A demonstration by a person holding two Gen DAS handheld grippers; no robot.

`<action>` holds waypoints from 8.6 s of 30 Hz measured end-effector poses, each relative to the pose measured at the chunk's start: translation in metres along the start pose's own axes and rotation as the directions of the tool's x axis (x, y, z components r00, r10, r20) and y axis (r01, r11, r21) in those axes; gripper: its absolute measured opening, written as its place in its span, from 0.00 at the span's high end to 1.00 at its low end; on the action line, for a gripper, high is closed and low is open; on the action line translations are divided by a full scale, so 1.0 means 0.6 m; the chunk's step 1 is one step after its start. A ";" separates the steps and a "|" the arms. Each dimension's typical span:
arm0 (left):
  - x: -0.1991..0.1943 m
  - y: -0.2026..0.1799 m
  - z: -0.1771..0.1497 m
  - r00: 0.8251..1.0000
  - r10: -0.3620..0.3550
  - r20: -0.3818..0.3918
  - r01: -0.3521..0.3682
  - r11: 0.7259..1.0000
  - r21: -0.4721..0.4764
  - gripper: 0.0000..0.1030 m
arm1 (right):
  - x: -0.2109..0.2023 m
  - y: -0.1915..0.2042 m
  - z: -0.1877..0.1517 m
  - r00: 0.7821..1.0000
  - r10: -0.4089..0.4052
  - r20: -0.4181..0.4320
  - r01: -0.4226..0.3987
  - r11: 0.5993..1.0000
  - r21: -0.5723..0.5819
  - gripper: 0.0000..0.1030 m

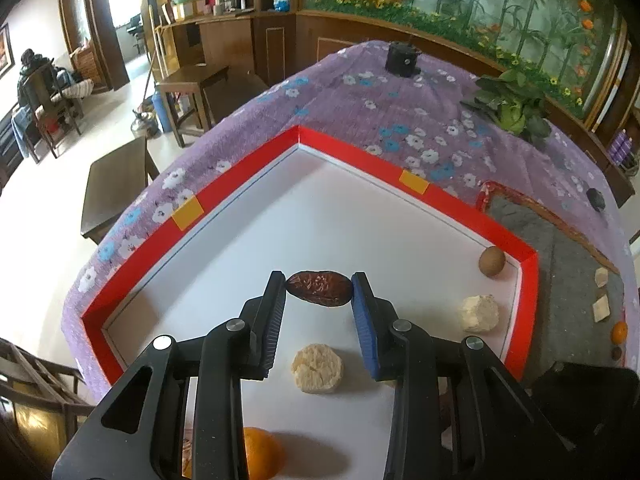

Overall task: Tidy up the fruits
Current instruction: 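Carry both red dates into the white tray and open both grippers, then grasp a beige block with the left gripper while the right gripper grasps an orange, then carry the beige block and orange into the white tray and open both grippers, then move both grippers back over the felt toward the remaining fruits, then grasp a brown round fruit with the left gripper while the right gripper grasps a red date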

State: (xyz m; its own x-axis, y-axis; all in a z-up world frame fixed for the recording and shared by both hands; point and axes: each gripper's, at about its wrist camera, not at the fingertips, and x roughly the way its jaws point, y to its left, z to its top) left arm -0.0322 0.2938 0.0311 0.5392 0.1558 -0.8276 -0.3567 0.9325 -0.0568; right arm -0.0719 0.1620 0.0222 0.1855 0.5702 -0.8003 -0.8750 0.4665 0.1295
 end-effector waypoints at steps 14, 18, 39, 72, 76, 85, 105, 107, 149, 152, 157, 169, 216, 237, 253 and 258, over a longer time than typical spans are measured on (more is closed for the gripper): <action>0.002 0.007 -0.001 0.999 0.049 -0.013 -0.049 0.998 -0.045 0.41 | -0.001 0.004 -0.004 0.998 0.050 0.033 -0.051 0.998 0.040 0.56; -0.015 0.001 -0.003 0.998 0.061 0.014 -0.060 0.998 -0.035 0.41 | -0.025 0.001 -0.013 0.998 0.027 0.051 -0.029 0.998 0.047 0.56; -0.073 -0.182 -0.036 0.993 -0.107 0.057 0.098 0.985 0.141 0.41 | -0.187 -0.115 -0.150 0.977 -0.182 0.111 0.151 0.958 0.244 0.39; 0.011 -0.528 -0.095 0.909 -0.374 -0.182 0.404 0.691 0.599 0.42 | -0.345 -0.306 -0.394 0.911 -0.411 0.002 0.346 0.768 0.539 0.39; 0.023 -0.550 -0.101 0.909 -0.368 -0.197 0.402 0.645 0.649 0.42 | -0.343 -0.318 -0.396 0.913 -0.408 0.000 0.341 0.765 0.546 0.38; 0.034 -0.551 -0.099 0.908 -0.378 -0.181 0.401 0.655 0.641 0.61 | -0.336 -0.342 -0.381 0.914 -0.406 0.008 0.334 0.763 0.554 0.38; -0.011 -0.481 -0.103 0.919 -0.372 -0.133 0.383 0.753 0.535 0.67 | -0.299 -0.342 -0.337 0.918 -0.396 0.028 0.325 0.790 0.519 0.68; -0.018 -0.468 -0.104 0.926 -0.359 -0.114 0.363 0.768 0.528 0.67 | -0.298 -0.330 -0.327 0.921 -0.389 0.033 0.320 0.801 0.506 0.68; -0.060 -0.104 -0.026 0.992 -0.072 0.101 0.051 0.978 0.204 0.66 | -0.140 -0.129 -0.070 0.981 -0.172 0.087 0.151 0.966 0.210 0.68; -0.052 -0.077 -0.020 0.994 -0.048 0.096 0.031 0.986 0.167 0.66 | -0.120 -0.122 -0.047 0.985 -0.153 0.081 0.135 0.973 0.188 0.68; -0.039 -0.046 -0.014 0.997 -0.016 0.080 0.005 0.992 0.127 0.66 | -0.088 -0.119 -0.009 0.989 -0.123 0.086 0.107 0.980 0.168 0.68; -0.002 -0.024 0.001 0.999 0.021 0.040 -0.025 0.995 0.098 0.66 | 0.003 -0.132 0.062 0.995 -0.090 0.050 0.081 0.984 0.160 0.68; -0.061 -0.238 -0.037 0.991 -0.125 0.047 0.113 0.972 0.204 0.41 | -0.213 -0.200 -0.181 0.965 -0.251 0.077 0.203 0.899 0.388 0.50; -0.036 -0.483 -0.096 0.958 -0.262 -0.118 0.288 0.878 0.383 0.41 | -0.342 -0.285 -0.399 0.924 -0.382 0.011 0.305 0.754 0.582 0.50; 0.010 -0.608 -0.098 0.921 -0.340 -0.189 0.389 0.811 0.437 0.41 | -0.347 -0.324 -0.421 0.934 -0.355 0.039 0.260 0.750 0.608 0.50; 0.029 -0.618 -0.106 0.915 -0.348 -0.203 0.403 0.790 0.463 0.74 | -0.342 -0.333 -0.425 0.938 -0.344 0.039 0.249 0.749 0.614 0.50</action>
State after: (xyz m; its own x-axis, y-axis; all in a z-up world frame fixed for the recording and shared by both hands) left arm 0.0609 -0.0697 0.0025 0.4632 -0.2484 -0.8507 0.2889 0.9498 -0.1200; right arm -0.0490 -0.2205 0.0113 0.4922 0.4010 -0.7726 -0.3346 0.9066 0.2573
